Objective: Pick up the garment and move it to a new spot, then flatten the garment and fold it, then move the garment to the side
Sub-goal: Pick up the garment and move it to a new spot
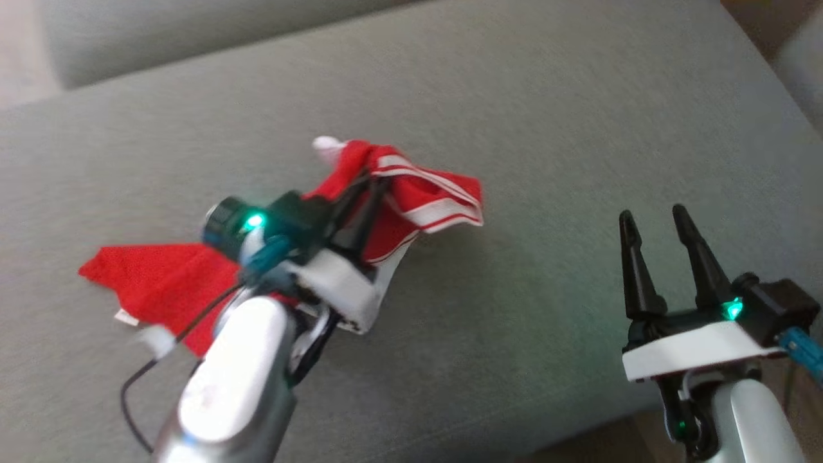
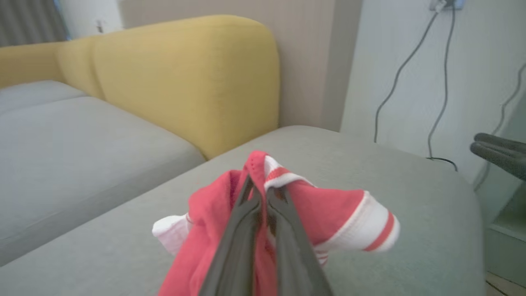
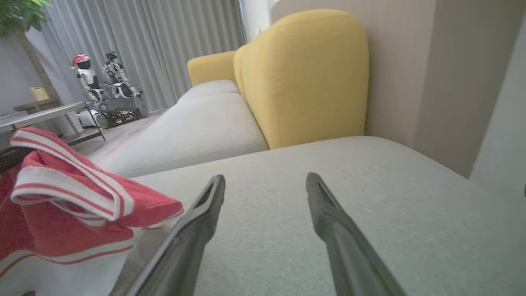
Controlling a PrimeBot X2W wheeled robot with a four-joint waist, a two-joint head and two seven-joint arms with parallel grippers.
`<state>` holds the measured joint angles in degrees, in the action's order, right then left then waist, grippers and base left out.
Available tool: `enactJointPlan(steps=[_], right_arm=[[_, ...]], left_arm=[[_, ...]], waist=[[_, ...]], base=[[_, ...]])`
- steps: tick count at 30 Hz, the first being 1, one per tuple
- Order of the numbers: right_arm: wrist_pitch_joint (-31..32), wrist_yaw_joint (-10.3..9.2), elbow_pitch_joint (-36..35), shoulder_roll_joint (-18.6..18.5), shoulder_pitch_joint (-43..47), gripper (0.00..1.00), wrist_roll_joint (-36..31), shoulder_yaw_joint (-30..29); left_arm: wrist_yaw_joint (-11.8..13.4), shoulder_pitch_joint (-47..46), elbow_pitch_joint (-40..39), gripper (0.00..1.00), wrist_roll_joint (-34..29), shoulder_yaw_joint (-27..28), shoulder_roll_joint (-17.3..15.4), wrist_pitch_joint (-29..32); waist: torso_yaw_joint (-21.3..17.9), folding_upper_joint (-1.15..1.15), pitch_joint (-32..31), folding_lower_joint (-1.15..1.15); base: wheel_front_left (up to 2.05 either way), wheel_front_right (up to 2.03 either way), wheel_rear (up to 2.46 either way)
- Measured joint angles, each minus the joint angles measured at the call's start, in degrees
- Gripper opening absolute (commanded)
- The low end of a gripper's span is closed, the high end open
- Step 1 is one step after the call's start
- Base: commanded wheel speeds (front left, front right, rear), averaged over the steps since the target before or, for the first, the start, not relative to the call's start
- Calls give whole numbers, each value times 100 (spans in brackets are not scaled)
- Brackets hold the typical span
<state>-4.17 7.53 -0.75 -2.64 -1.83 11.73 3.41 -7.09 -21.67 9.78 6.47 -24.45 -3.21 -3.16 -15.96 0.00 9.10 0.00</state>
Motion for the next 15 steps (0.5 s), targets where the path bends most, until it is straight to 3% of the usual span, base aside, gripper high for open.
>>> enactJointPlan(steps=[8,9,10,11,15], right_arm=[[-290,0,264,1,-288,100,240,123],[-321,0,305,3,-331,100,254,141],[-352,0,348,3,-369,100,259,147],[-352,0,348,3,-369,100,259,147],[-422,0,500,2,-382,100,289,140]], left_arm=[[-4,-814,1377,0,338,-843,10,-54],[-4,-858,1525,34,411,-948,11,-18],[-4,-896,1650,77,501,-1048,11,-19],[-4,-896,1650,100,501,-1048,11,-19],[-4,-1073,1917,100,695,-1368,16,-100]], waist=[[-610,0,759,0],[-664,0,834,0],[-711,0,903,0],[-711,0,903,0],[-754,0,1036,0]], base=[[0,0,0],[0,0,0],[0,0,0],[0,0,0],[0,0,0]])
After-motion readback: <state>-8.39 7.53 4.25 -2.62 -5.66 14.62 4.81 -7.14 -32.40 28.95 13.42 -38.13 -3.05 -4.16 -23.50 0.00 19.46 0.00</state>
